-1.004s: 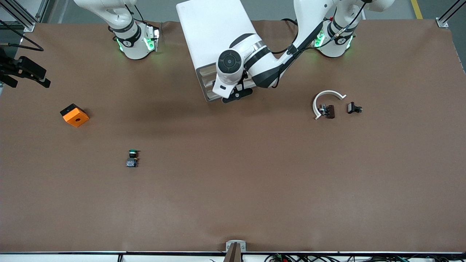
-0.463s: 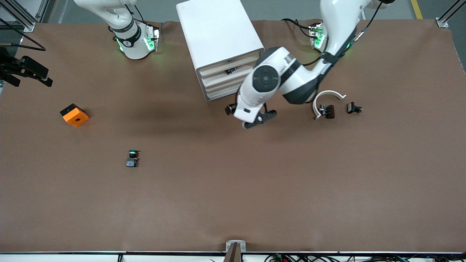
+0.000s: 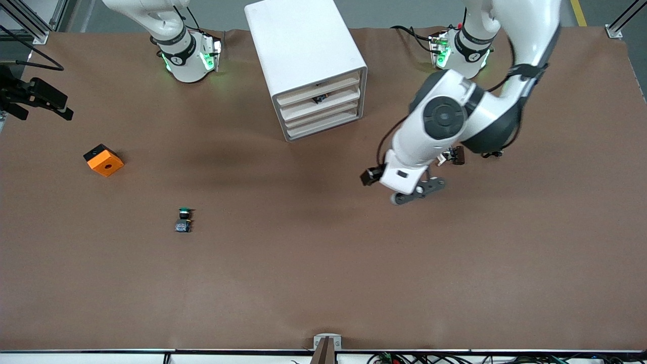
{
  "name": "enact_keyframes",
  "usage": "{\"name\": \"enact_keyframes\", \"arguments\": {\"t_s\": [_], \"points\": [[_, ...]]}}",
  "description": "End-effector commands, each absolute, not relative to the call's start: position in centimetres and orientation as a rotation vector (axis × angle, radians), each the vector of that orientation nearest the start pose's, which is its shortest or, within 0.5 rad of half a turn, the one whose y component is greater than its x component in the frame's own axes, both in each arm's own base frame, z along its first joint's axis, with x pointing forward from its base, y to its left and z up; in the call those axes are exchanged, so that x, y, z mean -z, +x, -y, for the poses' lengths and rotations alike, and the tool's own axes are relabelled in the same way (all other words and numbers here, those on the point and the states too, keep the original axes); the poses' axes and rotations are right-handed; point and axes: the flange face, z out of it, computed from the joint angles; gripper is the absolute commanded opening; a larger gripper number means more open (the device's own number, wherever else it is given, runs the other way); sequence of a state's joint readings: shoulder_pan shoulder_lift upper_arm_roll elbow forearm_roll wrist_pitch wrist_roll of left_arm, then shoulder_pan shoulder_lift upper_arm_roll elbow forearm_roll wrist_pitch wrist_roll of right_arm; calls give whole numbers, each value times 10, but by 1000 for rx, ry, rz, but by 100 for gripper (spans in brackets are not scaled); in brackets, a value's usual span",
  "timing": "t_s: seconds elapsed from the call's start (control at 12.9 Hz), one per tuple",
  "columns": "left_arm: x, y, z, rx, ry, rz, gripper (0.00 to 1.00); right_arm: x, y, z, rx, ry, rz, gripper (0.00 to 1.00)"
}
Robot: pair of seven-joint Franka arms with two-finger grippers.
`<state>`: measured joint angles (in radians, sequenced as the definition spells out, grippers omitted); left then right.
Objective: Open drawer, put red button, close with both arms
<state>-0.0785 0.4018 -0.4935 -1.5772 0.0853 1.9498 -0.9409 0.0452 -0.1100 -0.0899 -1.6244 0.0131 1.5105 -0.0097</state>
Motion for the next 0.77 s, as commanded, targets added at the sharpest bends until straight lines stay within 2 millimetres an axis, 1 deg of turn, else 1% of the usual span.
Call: {"name": "enact_keyframes", "arguments": {"t_s": [0.0, 0.08, 0.23, 0.39, 0.46, 0.69], "points": [[-467, 594, 275, 42, -3140, 507, 100, -654, 502, 24, 0, -3108, -73, 100], [-477, 599, 256, 79, -3122, 491, 100, -655, 502, 24, 2, -3108, -73, 100], [-507, 603, 226, 145, -3114, 469, 100, -653, 501, 24, 7, -3108, -73, 100], [-535, 603, 195, 134, -3096, 362, 100, -655, 500, 19, 19, -3108, -59, 100], [-546, 605, 174, 116, -3088, 311, 100, -655, 500, 18, 19, -3108, -57, 100], [-587, 592, 142, 141, -3060, 117, 100, -655, 500, 19, 21, -3110, -59, 100]]}}
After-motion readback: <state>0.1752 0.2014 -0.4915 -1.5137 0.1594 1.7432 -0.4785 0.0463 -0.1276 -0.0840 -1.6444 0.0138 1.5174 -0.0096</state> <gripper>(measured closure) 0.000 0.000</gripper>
